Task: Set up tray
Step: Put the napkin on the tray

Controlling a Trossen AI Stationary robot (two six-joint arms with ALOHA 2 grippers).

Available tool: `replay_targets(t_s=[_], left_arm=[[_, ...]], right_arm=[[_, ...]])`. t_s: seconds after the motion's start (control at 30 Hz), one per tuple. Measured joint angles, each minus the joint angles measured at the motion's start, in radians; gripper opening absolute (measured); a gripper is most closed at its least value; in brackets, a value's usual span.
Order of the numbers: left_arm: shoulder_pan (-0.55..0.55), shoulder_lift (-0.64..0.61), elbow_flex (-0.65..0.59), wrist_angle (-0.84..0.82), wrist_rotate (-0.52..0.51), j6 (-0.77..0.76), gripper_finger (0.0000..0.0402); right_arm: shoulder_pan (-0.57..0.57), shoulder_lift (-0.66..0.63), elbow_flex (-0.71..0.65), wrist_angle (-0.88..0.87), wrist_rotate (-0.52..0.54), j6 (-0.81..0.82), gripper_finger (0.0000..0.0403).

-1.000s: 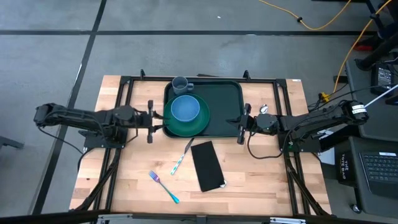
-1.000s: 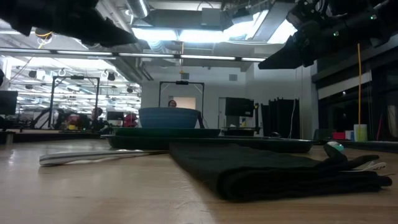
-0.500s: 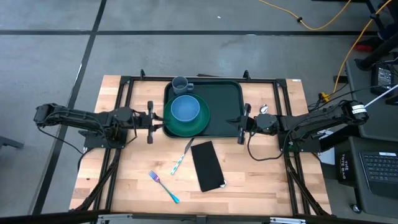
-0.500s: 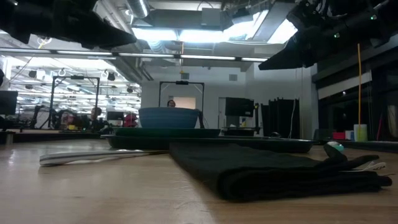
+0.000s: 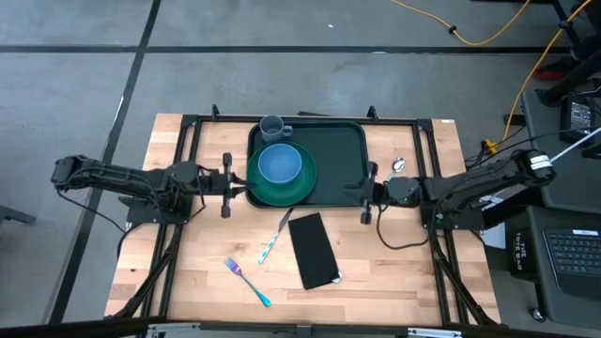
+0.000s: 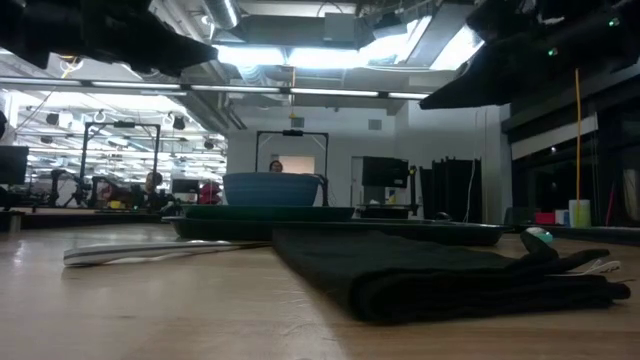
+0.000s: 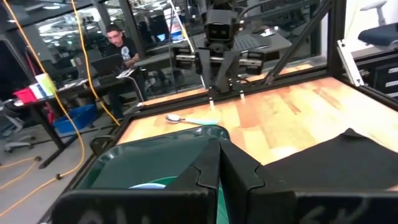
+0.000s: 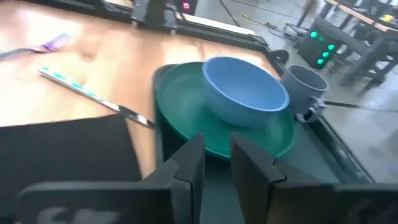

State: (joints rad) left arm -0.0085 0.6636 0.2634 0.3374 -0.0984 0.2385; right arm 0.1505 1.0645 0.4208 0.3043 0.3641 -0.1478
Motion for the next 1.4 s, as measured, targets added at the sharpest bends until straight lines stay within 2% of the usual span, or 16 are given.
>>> replay_targets(t_s=[0.17,0.27,0.5,0.87,1.1,1.4], left_arm=[[-0.018,0.000,0.000,-0.004,-0.004,-0.063,0.0001],[-0.025,0.000,0.000,-0.005,-0.004,-0.113,0.0003],[-0.025,0.000,0.001,-0.003,-0.023,-0.130,0.0007],[-0.025,0.000,0.001,-0.004,-0.023,-0.148,0.0005],[-0.025,0.000,0.001,-0.004,-0.023,-0.147,0.0006],[-0.025,0.000,0.001,-0.005,-0.023,-0.148,0.0005]], right_arm=[[0.085,0.012,0.095,-0.179,0.019,0.077,0.0084],[0.144,0.064,0.175,-0.302,0.049,0.122,0.0084],[0.275,0.278,0.375,-0.508,0.053,0.156,0.0084],[0.457,0.603,0.747,-0.795,0.071,0.334,0.0084],[0.572,0.782,0.995,-1.006,0.111,0.462,0.0084],[0.666,0.969,1.268,-1.213,0.108,0.581,0.0084]])
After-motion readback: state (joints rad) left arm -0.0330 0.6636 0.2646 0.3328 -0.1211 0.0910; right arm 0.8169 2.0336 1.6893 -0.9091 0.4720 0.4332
